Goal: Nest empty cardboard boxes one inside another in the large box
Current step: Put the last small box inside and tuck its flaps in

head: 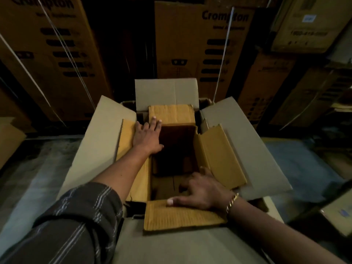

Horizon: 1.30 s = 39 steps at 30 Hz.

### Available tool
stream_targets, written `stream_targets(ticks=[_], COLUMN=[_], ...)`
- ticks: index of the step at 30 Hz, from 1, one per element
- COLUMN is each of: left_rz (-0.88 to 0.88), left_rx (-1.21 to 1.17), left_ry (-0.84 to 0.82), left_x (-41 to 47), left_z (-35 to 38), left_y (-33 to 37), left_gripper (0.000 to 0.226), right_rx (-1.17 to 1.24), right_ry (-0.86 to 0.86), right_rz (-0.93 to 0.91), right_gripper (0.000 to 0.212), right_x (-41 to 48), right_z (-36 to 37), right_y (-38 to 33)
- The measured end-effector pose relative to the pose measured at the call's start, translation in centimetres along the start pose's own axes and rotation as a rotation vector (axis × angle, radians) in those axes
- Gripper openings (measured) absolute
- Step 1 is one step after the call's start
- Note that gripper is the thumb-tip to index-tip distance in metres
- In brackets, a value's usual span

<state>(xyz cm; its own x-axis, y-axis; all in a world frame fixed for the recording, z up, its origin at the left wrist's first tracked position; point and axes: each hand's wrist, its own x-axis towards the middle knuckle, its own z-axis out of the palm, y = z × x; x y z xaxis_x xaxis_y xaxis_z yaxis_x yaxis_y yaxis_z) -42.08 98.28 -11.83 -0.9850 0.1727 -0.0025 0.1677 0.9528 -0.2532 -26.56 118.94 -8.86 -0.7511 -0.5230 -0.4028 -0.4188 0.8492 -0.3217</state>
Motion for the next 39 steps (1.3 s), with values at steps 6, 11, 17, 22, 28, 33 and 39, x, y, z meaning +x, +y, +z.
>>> stream_targets(ticks=[6, 11, 17, 22, 28, 33, 39], left_rz=[0.0, -0.03, -0.007, 0.011, 0.001, 0.007, -0.038], left_rx=[0.01, -0.021, -0.218, -0.197, -0.183, -0.166, -0.127], left_ry=[0.015, 0.014, 0.014, -0.007, -0.031, -0.064, -0.003], left_x=[0.2, 0.6, 2.3, 3.1, 3.0, 2.5, 0.9], left_z=[0.3, -0.5, -0.4, 0.4, 0.2, -1.1, -0.4], left_y=[-0.6, -0.3, 1.2, 1.0, 1.2, 1.1, 0.7], left_gripper=[0.106, 0.104, 0.103, 0.102, 0.106, 0.108, 0.106], right_rx=[-0.025, 0.283, 0.249, 0.193, 0.143, 0.091, -0.194], right_ry=[-0.084, -0.362, -0.323, -0.189, -0.129, -0.129, 0.127], right_rz=[0.009, 0.119, 0.056, 0.008, 0.017, 0.02, 0.226], right_gripper=[0.091, 0.078, 0.085, 0.081, 0.084, 0.08, 0.121], right_x=[0.6, 0.9, -0.1, -0.3, 0.0, -0.4, -2.5], right_z=[0.0, -1.1, -0.6, -0.1, -0.1, -0.7, -1.4], right_y=[0.2, -0.9, -2.0, -1.3, -1.4, -2.1, -1.3])
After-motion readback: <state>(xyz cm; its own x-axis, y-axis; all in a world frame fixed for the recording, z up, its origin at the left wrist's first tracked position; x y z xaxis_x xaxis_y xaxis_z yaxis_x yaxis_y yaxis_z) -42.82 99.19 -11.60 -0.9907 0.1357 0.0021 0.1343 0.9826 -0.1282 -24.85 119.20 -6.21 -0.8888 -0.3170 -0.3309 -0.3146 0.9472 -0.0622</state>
